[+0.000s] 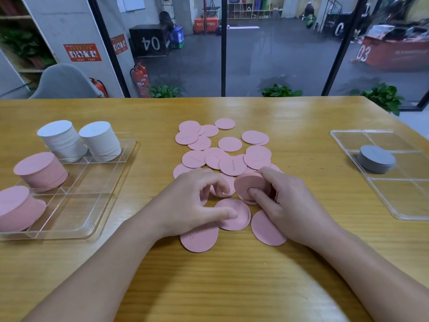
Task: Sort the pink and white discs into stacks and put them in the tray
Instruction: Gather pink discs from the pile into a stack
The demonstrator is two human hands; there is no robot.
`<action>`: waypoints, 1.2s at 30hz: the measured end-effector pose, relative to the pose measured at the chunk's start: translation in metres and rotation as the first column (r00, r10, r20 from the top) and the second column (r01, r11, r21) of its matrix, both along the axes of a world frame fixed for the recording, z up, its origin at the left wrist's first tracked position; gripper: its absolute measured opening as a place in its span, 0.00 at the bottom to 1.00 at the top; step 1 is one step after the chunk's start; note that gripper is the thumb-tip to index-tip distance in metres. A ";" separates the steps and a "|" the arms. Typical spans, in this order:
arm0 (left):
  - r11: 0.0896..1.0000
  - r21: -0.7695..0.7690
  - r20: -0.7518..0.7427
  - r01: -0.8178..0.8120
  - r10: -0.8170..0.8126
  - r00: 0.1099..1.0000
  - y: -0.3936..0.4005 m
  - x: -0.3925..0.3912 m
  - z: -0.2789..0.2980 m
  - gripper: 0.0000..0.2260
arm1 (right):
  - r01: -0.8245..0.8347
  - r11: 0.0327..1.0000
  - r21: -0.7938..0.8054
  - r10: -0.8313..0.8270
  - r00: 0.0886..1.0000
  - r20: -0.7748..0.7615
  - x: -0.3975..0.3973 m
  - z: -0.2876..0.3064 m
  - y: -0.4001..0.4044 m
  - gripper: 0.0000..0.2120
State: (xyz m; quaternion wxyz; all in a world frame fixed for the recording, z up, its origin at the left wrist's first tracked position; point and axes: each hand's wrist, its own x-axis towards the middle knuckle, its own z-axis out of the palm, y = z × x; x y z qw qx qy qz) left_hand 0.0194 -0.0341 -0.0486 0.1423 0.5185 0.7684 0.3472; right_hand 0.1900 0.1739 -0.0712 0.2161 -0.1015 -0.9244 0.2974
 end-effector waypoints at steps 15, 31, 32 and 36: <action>0.990 -0.056 0.039 -0.133 0.135 0.990 0.002 -0.004 0.001 0.21 | 0.048 0.998 -0.037 -0.047 0.999 0.025 0.000 0.000 0.003 0.14; 0.909 0.159 0.327 -0.385 0.319 0.889 0.005 -0.011 0.002 0.13 | 0.032 0.999 -0.028 -0.031 0.999 0.030 0.000 0.002 0.002 0.14; 0.906 0.162 0.302 -0.391 0.332 0.894 0.005 -0.012 0.001 0.16 | 0.031 0.999 -0.028 -0.030 0.999 0.031 0.000 0.001 0.002 0.14; 0.909 0.192 0.268 -0.369 0.314 0.911 0.006 -0.013 -0.002 0.11 | 0.020 1.000 -0.018 -0.019 0.999 0.035 0.000 0.002 0.001 0.15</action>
